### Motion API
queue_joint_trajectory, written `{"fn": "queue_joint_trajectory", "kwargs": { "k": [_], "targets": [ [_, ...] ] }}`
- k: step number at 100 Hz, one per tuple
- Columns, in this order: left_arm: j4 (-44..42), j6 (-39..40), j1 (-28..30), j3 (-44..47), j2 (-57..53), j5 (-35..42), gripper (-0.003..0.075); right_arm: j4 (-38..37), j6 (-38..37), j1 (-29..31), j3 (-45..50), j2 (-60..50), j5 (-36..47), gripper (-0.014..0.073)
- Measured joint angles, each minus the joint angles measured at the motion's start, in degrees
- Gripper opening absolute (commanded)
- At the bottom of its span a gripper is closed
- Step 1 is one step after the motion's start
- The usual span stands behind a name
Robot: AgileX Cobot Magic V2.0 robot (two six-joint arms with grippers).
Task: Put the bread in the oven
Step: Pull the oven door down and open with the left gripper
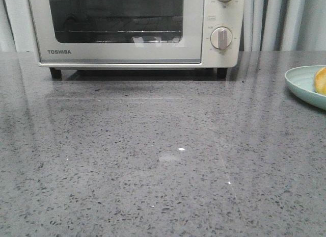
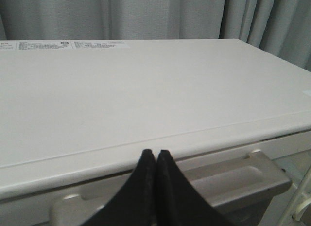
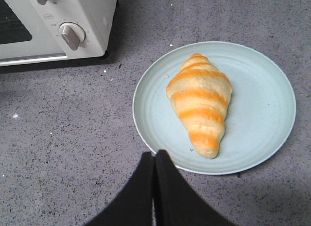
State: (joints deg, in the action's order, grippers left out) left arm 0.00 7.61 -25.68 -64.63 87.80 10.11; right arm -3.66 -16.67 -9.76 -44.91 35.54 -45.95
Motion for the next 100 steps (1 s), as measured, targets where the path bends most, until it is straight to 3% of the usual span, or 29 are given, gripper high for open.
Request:
{"fn": "queue_joint_trajectory", "kwargs": {
  "k": [39,66,100],
  "targets": [
    [0.38,0.00,0.00,1.35,-0.97,-2.00,-0.0021,0.00,0.04,0.00,0.00,0.00,0.00,-0.0067],
    [2.60,0.00,-1.28,14.75,-9.58,3.24,-0.0022,0.09,0.04,0.00,0.00,0.00,0.00,-0.0067],
    [8.69,0.00,-9.85,31.28,-30.66,-8.66,-0.0022,0.09,0.04,0.00,0.00,0.00,-1.36,-0.0067]
  ]
}}
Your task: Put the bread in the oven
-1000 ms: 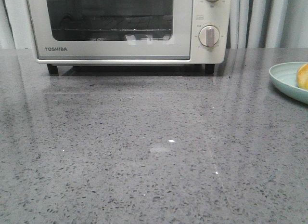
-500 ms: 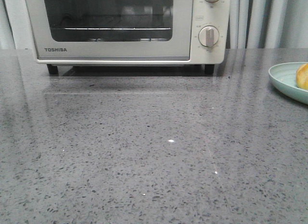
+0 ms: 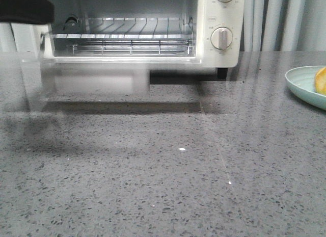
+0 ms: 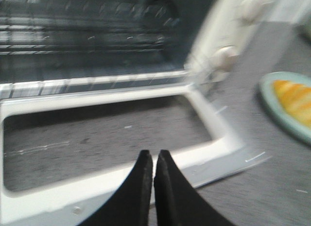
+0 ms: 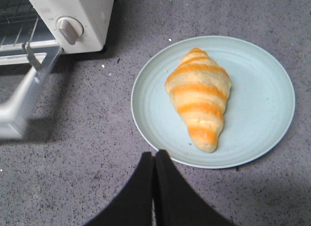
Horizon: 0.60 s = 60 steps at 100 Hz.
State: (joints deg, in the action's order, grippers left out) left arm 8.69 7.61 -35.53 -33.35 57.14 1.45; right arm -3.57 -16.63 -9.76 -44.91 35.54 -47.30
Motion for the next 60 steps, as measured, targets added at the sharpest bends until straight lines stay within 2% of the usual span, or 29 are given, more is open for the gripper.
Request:
{"fn": "queue_joint_trajectory", "kwargs": {
  "k": [21,40,60],
  "targets": [
    [0.53,0.00,-4.06,0.75,-15.86,-4.57,-0.0022,0.00,0.10,0.00,0.00,0.00,-2.95,-0.0067],
    [-3.30,0.00,-4.04,0.75,-26.42,-9.47,-0.0022,0.00,0.10,0.00,0.00,0.00,-4.47,-0.0067],
    [-5.33,0.00,-2.53,0.75,-32.06,-12.75,-0.0022,0.00,0.28,0.00,-1.33,2.32,-5.72,-0.0039]
  ]
}}
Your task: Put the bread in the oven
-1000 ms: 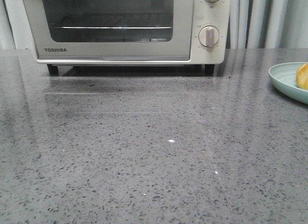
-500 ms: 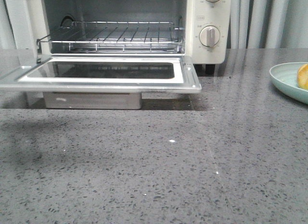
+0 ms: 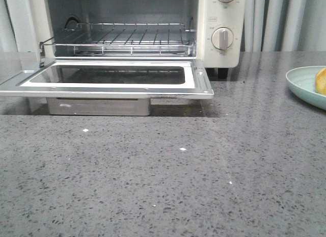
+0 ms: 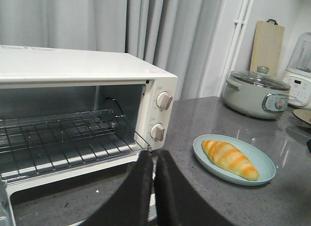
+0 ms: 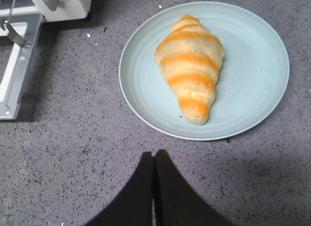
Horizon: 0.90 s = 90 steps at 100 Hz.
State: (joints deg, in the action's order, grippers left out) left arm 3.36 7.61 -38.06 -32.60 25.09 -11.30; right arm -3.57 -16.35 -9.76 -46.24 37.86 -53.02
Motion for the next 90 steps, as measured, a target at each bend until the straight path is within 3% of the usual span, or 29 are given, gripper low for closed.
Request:
{"fn": "queue_joint_trajectory", "kwargs": {
  "k": [7,19,29,57,90],
  "targets": [
    [-0.47,0.00,1.43,0.00,-0.99,-1.47,-0.0022,-0.10,0.28,0.00,-1.75,1.93,-0.89,0.0039],
    [-1.78,0.00,4.09,-0.99,-1.67,-4.55,-0.0022,-0.82,1.13,0.00,-5.71,5.93,-2.20,0.0253],
    [-2.16,0.00,5.89,-2.40,-1.83,-5.98,-0.0022,-2.65,1.29,0.00,-9.49,10.16,-3.84,0.0351],
    [-2.52,0.00,6.41,-3.53,-1.96,-7.24,-0.0022,-5.74,1.38,0.00,-20.27,25.48,-10.89,0.0349],
    [-2.52,0.00,6.41,-3.53,-1.96,-7.59,-0.0022,-9.28,1.38,0.00,-27.98,41.46,-12.73,0.0349]
  ]
}}
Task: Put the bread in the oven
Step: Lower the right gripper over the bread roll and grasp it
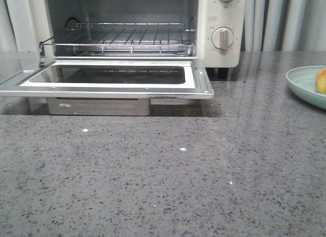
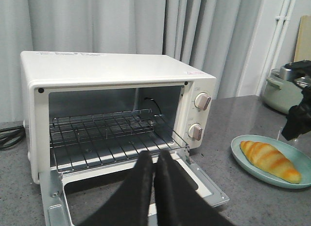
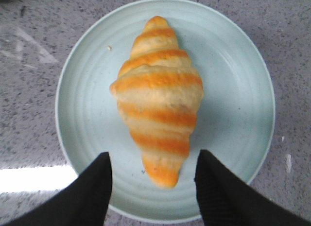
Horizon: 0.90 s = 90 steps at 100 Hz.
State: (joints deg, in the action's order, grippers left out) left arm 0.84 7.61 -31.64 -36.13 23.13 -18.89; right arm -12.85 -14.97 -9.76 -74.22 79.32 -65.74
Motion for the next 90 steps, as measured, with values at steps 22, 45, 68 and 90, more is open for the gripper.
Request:
{"fn": "queue_joint_trajectory", "kwargs": {
  "k": [22,45,68,90],
  "targets": [
    [0.00,0.00,0.00,0.00,0.00,-0.08,-0.0022,-1.16,0.00,0.00,-0.33,6.50,0.91,0.0349],
    [0.00,0.00,0.00,0.00,0.00,-0.08,-0.0022,-2.95,0.12,0.00,-0.34,10.16,2.90,0.0347],
    [0.00,0.00,0.00,0.00,0.00,-0.08,-0.0022,-4.32,0.25,0.00,-0.43,12.43,3.68,0.0339],
    [0.00,0.00,0.00,0.00,0.00,-0.08,-0.0022,-4.54,0.25,0.55,-0.46,13.49,3.91,0.0283]
  ]
}}
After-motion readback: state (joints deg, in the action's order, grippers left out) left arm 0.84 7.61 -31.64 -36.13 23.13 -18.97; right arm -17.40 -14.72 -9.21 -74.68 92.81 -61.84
